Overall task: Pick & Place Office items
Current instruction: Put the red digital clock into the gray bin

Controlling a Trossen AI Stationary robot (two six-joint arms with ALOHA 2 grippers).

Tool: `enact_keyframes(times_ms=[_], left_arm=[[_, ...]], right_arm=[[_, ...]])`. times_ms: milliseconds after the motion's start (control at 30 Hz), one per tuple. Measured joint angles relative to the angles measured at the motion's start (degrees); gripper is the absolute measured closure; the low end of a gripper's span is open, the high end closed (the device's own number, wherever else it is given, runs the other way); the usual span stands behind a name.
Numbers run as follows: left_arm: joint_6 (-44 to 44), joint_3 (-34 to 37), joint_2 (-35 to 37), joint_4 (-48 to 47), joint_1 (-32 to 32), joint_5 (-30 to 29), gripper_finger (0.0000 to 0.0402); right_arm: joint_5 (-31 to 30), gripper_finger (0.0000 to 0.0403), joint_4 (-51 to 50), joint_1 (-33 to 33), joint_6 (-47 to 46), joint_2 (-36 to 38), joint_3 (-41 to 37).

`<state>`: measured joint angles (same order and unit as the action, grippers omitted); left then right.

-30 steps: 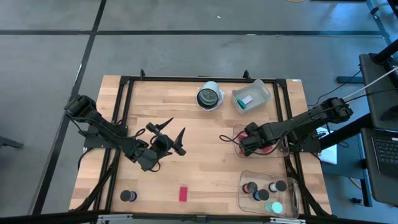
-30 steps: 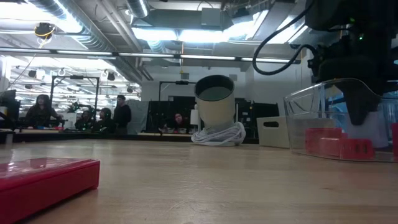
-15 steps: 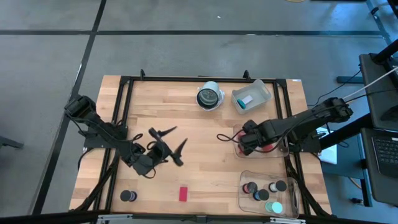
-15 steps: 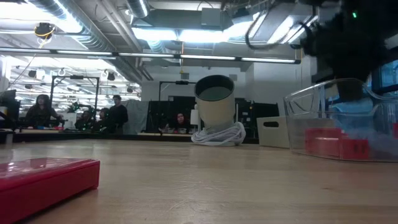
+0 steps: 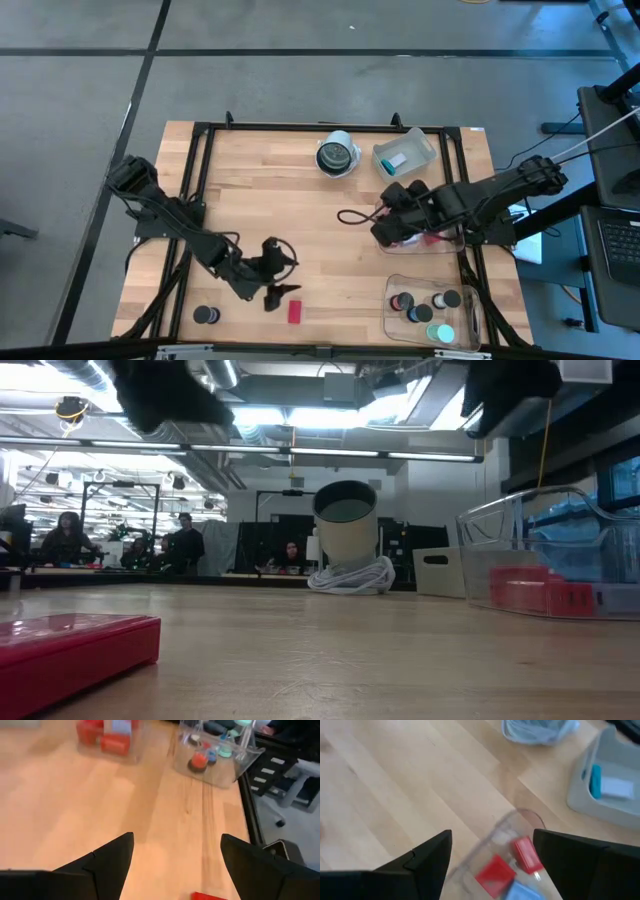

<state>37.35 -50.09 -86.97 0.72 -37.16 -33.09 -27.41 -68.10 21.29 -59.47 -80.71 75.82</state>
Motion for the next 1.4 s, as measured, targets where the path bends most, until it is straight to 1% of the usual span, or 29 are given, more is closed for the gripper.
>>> enact_keyframes(times_ms=[67,200,367,433,500,600,667,767,800,833,900,1000,1133,1400], left_arm=[[4.36,-0.02,-1.53,0.54,-0.39,0.10,0.0105],[18.26,-0.02,-5.04,0.80,-0.29,0.27,0.0104],[32.42,-0.05,-8.95,0.81,-0.19,0.03,0.0104],[36.16,-0.79,-10.90,0.63,-0.21,0.61,0.0104],[38.11,-2.53,-13.13,0.65,-0.18,2.33,0.0104],[38.58,-6.48,-16.85,-0.02,0.24,9.37,0.0104],[38.55,-10.33,-18.84,-3.28,1.07,15.98,0.0104],[39.53,-16.31,-20.80,-15.31,2.51,25.47,0.0105],[40.84,-18.46,-21.50,-20.16,2.87,27.40,0.0105],[41.96,-20.35,-22.09,-25.11,3.08,27.91,0.0105],[43.63,-24.29,-23.08,-32.62,3.20,27.65,0.0105],[46.68,-28.52,-24.08,-37.78,3.05,23.71,0.0105],[51.60,-30.67,-24.62,-37.63,1.73,16.09,0.0105],[64.24,-30.88,-24.87,-39.66,-2.59,10.45,0.0105]], right_arm=[[-0.86,0.0119,1.66,0.56,0.40,0.00,0.51],[-1.26,0.0119,3.30,1.33,0.45,0.00,0.52],[-1.28,0.0119,3.26,1.50,2.21,0.00,0.52],[-1.26,0.0119,3.24,1.48,4.04,0.00,0.52],[-1.11,0.0119,3.24,1.50,5.34,0.00,0.52],[-1.08,0.0119,3.26,1.50,7.12,0.00,0.52],[-0.98,0.0119,3.26,1.48,7.88,0.00,0.52],[-0.62,0.0119,3.29,1.50,7.92,0.00,0.52],[-0.64,0.0119,3.28,1.49,7.93,0.00,0.52],[-0.64,0.0119,3.30,1.50,7.92,0.00,0.52],[-0.64,0.0119,3.30,1.48,7.87,0.00,0.52],[-0.53,0.0119,3.30,1.49,7.64,0.00,0.52],[-0.21,0.0119,3.30,1.50,7.66,0.00,0.52],[-0.03,0.0119,3.30,1.50,9.17,0.00,0.52]])
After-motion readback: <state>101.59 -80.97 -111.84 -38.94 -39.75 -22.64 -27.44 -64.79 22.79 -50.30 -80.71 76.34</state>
